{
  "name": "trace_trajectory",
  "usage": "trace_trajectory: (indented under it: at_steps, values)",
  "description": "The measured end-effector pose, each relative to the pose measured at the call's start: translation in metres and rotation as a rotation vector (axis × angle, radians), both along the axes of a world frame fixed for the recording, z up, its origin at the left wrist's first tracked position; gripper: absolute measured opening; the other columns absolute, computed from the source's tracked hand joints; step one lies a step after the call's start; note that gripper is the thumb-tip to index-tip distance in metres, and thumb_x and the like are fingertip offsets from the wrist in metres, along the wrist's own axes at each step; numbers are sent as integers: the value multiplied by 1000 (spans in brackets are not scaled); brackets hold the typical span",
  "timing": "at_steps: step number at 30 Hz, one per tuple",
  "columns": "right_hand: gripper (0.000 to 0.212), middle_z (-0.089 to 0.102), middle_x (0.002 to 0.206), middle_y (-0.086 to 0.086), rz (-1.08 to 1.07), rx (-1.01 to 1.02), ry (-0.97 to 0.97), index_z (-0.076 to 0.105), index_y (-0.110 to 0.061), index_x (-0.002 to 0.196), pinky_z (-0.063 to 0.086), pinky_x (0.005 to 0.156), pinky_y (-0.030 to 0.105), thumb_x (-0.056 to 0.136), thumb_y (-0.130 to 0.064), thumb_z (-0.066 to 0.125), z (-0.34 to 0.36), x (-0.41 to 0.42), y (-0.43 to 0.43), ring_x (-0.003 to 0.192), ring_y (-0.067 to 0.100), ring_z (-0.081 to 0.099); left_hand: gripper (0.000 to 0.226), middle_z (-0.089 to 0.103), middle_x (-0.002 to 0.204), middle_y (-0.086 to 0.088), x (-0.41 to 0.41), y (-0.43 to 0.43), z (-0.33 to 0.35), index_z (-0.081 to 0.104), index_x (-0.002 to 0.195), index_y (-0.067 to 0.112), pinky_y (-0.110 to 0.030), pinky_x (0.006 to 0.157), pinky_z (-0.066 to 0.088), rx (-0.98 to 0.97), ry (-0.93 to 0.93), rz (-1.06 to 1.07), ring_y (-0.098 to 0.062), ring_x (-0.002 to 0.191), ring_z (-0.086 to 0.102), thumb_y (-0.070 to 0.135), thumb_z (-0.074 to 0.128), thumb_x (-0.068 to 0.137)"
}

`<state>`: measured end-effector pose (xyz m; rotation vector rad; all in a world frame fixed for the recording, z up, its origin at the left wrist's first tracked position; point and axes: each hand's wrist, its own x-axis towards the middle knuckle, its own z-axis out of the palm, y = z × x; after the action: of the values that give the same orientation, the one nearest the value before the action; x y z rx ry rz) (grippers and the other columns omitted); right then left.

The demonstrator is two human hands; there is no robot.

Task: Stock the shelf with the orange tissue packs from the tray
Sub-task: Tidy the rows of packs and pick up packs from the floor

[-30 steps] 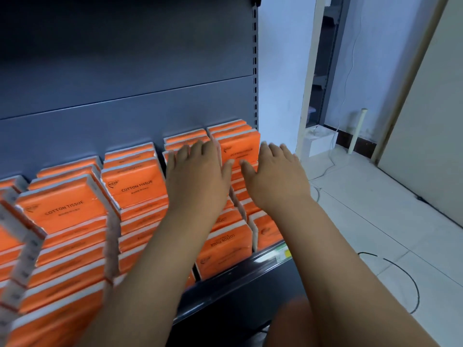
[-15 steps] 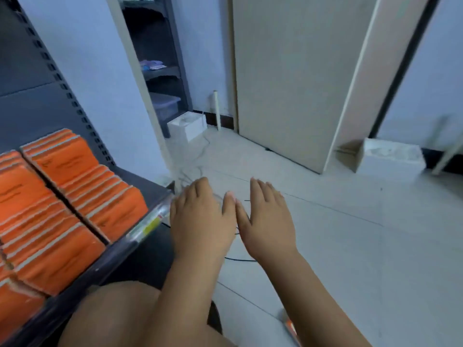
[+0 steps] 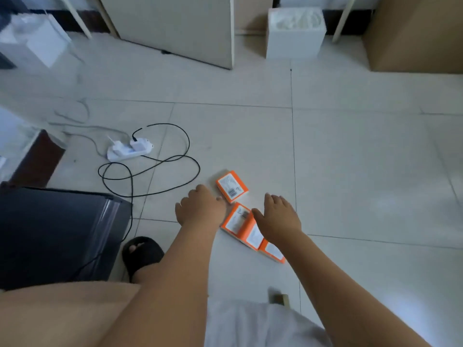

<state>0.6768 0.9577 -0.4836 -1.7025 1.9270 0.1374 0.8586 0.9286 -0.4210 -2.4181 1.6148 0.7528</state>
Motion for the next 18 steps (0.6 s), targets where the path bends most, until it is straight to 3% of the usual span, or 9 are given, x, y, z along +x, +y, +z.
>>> trace_trajectory:
  at_steps: [6, 10, 14, 15, 17, 18]
  values:
    - [59, 48, 152, 12, -41, 149, -70, 40, -9, 150, 33, 118, 41, 106, -49, 40, -60, 16, -18, 143, 30, 39, 45, 53, 142, -12, 9, 3, -83, 47, 136, 11, -44, 109, 42, 299, 110, 106, -35, 132, 50, 37, 44, 99]
    - [58, 45, 155, 10, -83, 134, -98, 39, -12, 151, 34, 120, 42, 104, -45, 46, -95, 29, -45, 146, 29, 36, 52, 55, 142, -15, 18, 4, -136, 45, 142, 7, -36, 104, 45, 429, 277, 231, -35, 130, 54, 37, 52, 100]
    - [75, 34, 163, 8, -217, 83, -174, 24, -12, 160, 31, 121, 42, 101, -44, 56, -124, 42, -72, 152, 27, 28, 41, 62, 135, -18, 2, -2, -177, 59, 133, 2, -38, 95, 54, 468, 500, 629, -36, 121, 63, 28, 52, 102]
    - [78, 31, 164, 8, -265, 66, -199, 22, -13, 162, 31, 122, 43, 100, -44, 59, -131, 45, -78, 153, 27, 26, 40, 62, 133, -16, -5, -3, -181, 58, 134, 5, -38, 84, 55, 489, 594, 750, -36, 113, 66, 28, 52, 102]
    - [79, 27, 166, 7, -320, 22, -237, 18, -16, 163, 32, 121, 44, 100, -40, 60, -144, 54, -90, 152, 28, 27, 40, 62, 131, -12, -16, -9, -188, 55, 137, 14, -32, 67, 45, 542, 751, 924, -31, 93, 69, 32, 55, 101]
    - [78, 26, 166, 6, -334, -3, -253, 17, -19, 164, 34, 119, 45, 100, -36, 59, -149, 58, -95, 151, 28, 28, 42, 61, 131, -10, -18, -12, -189, 54, 137, 17, -33, 71, 44, 563, 797, 985, -28, 89, 70, 36, 57, 100]
